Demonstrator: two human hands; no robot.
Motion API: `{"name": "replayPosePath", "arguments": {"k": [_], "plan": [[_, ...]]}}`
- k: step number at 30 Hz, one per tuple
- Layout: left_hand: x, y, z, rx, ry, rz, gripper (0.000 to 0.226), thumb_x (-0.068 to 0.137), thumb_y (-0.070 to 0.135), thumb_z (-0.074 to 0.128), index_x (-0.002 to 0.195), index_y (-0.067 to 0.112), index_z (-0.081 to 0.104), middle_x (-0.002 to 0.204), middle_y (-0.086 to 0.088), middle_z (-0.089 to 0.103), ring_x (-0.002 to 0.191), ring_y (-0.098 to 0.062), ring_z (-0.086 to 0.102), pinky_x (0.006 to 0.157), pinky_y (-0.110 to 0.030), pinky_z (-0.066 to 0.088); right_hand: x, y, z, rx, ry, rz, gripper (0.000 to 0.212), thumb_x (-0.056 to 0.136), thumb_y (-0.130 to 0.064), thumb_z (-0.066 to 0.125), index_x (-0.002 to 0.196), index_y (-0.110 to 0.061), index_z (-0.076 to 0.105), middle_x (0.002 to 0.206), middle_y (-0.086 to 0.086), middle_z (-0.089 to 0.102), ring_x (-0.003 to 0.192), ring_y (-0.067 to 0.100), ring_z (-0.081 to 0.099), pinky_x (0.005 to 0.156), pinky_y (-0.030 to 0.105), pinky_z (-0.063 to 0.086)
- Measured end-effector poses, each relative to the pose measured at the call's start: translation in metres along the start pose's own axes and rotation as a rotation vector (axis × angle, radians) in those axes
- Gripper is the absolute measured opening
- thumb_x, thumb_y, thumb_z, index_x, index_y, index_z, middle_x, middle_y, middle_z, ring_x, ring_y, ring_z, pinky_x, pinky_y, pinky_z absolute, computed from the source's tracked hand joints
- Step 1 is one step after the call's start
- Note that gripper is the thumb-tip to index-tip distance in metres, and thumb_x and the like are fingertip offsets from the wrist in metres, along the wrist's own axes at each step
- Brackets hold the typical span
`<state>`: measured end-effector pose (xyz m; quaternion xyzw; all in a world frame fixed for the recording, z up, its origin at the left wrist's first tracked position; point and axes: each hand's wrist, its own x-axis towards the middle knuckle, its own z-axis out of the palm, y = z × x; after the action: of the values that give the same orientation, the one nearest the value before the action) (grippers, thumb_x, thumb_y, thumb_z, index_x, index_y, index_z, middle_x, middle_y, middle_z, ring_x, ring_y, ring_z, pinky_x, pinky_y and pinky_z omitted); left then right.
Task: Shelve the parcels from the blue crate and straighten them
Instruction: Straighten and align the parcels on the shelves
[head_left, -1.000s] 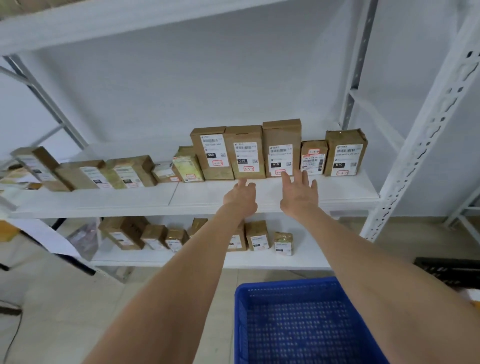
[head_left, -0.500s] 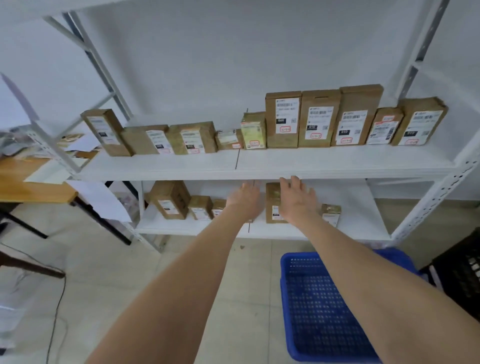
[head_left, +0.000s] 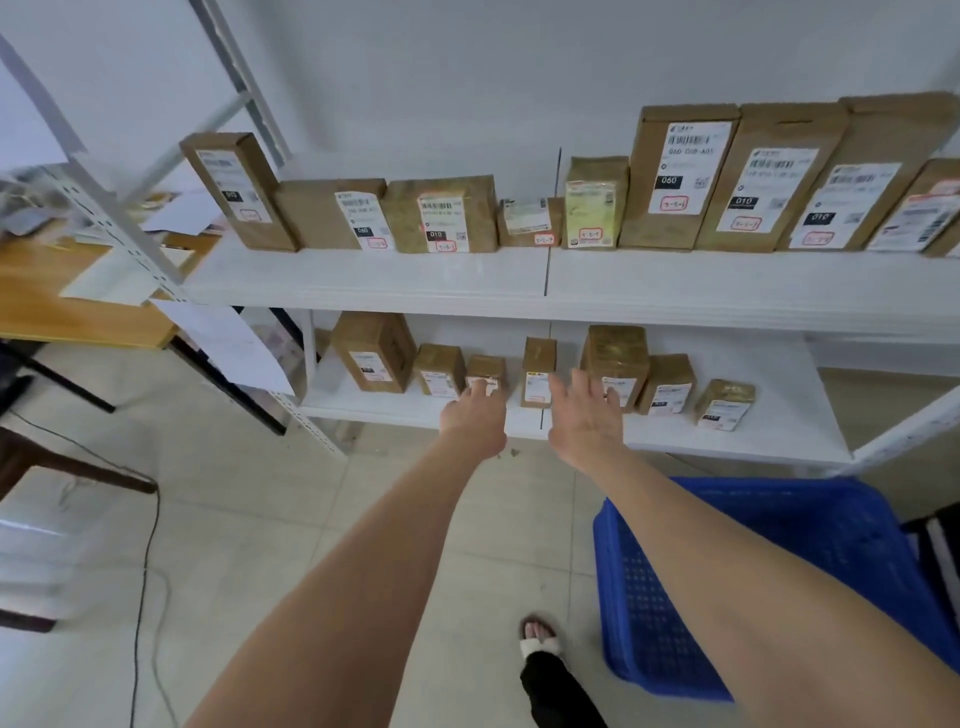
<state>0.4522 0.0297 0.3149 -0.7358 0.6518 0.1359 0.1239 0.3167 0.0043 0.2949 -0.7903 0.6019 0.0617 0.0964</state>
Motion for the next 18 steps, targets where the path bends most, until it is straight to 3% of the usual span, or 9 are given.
{"name": "replayPosePath", "arguments": {"k": [11,18], "plan": [[0.115,-0.081,0.029,-0.022,-0.053,-0.050,0.058,0.091,0.011,0.052,0.144,0.012,0.031,0.150,-0.010,0.026,0.134,-0.026,0.036,0.100,-0.040,0.042,0.136,-0.064,0.048,0.027,-0.122,-0.049,0.092,0.079,-0.018,0.073,0.151,-0.017,0.015,0.151,0.010,0.019,0.143,0.030,0.015,0.117,0.048,0.021],[0.176,-0.145,0.060,-0.033,-0.070,-0.067,0.059,0.091,0.011,0.053,0.144,0.013,0.028,0.149,-0.009,0.026,0.132,-0.026,0.039,0.098,-0.038,0.044,0.199,-0.121,0.099,0.041,-0.157,-0.056,0.095,0.085,-0.011,0.065,0.154,-0.021,0.000,0.161,0.010,-0.007,0.148,0.036,-0.006,0.118,0.049,0.001]]}}
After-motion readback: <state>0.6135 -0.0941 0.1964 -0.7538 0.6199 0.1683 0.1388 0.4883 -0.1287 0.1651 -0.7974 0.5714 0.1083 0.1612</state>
